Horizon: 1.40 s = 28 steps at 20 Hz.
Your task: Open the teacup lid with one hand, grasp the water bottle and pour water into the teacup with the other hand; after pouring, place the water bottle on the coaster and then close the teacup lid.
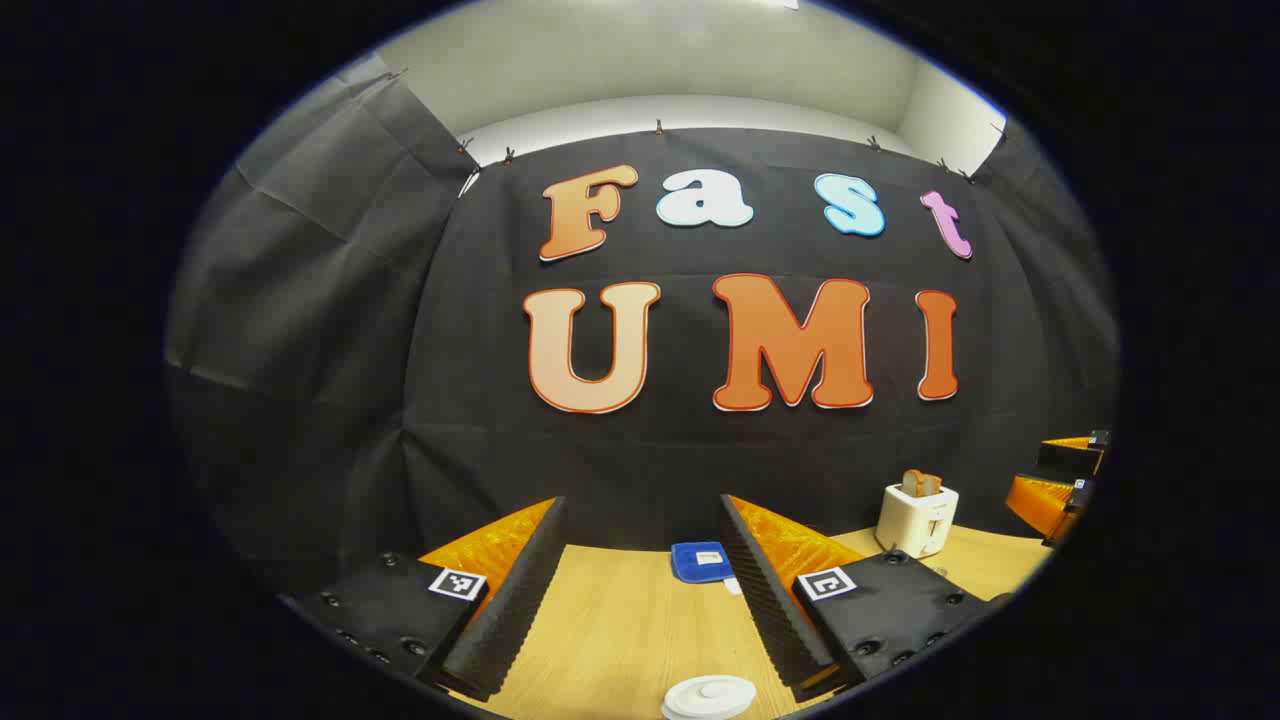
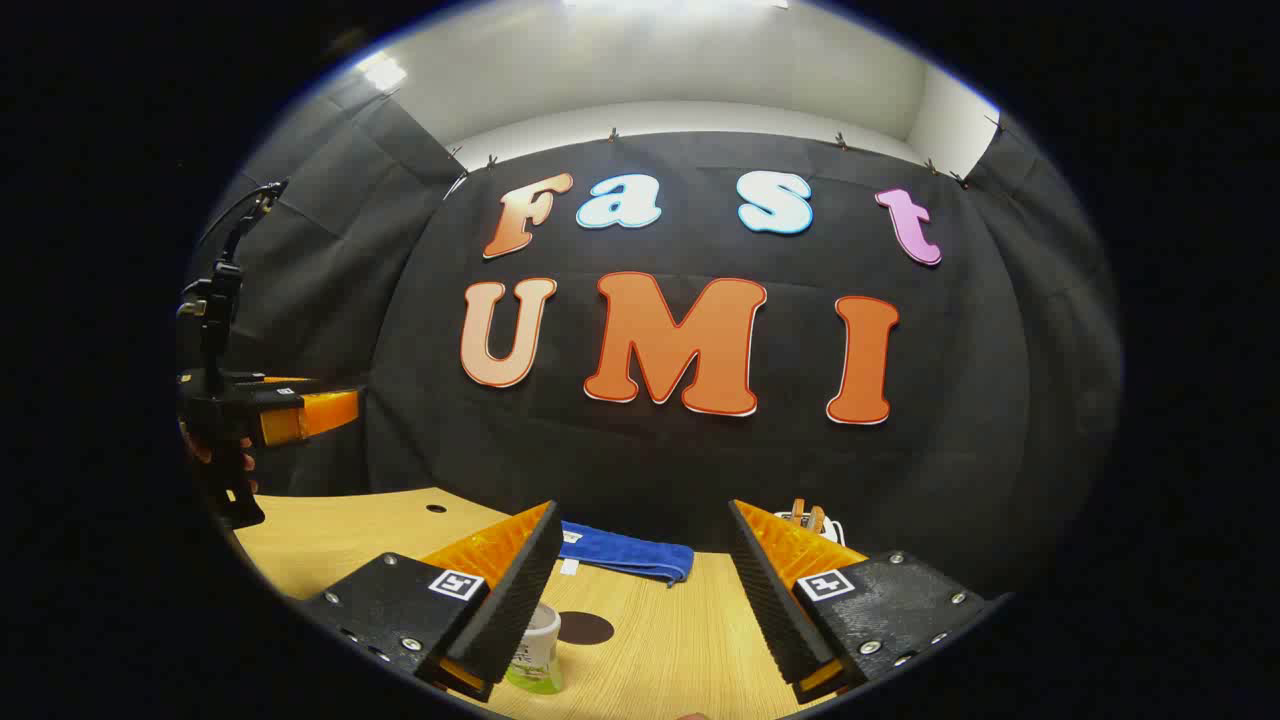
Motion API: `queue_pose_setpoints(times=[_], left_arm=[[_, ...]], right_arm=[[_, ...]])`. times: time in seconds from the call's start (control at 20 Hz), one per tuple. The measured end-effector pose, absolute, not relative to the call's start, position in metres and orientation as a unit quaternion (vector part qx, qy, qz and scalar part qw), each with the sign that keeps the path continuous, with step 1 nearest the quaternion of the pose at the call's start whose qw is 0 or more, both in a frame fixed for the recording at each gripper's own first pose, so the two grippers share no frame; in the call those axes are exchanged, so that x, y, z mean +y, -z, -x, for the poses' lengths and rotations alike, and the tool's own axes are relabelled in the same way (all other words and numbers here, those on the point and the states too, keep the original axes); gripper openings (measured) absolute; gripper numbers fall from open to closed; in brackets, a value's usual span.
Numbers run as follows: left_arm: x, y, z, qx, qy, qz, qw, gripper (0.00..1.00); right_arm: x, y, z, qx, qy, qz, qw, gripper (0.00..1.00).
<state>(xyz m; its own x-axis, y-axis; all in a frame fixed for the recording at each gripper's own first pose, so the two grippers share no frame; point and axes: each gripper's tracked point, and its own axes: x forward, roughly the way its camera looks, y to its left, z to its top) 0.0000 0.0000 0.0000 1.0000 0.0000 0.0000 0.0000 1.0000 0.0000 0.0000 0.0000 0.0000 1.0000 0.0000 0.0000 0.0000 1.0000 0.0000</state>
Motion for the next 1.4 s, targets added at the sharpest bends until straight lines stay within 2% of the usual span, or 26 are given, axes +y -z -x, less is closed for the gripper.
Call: queue_pose_setpoints(times=[0.85,1.4], left_arm=[[-0.019,0.011,0.005,0.007,0.008,-0.005,1.000,0.98],[-0.041,0.067,0.006,0.047,0.049,-0.036,0.997,0.97]], right_arm=[[0.008,0.010,0.000,0.001,-0.038,-0.026,0.999,0.98],[0.022,0.039,0.004,0.022,-0.063,-0.030,0.997,0.98]])
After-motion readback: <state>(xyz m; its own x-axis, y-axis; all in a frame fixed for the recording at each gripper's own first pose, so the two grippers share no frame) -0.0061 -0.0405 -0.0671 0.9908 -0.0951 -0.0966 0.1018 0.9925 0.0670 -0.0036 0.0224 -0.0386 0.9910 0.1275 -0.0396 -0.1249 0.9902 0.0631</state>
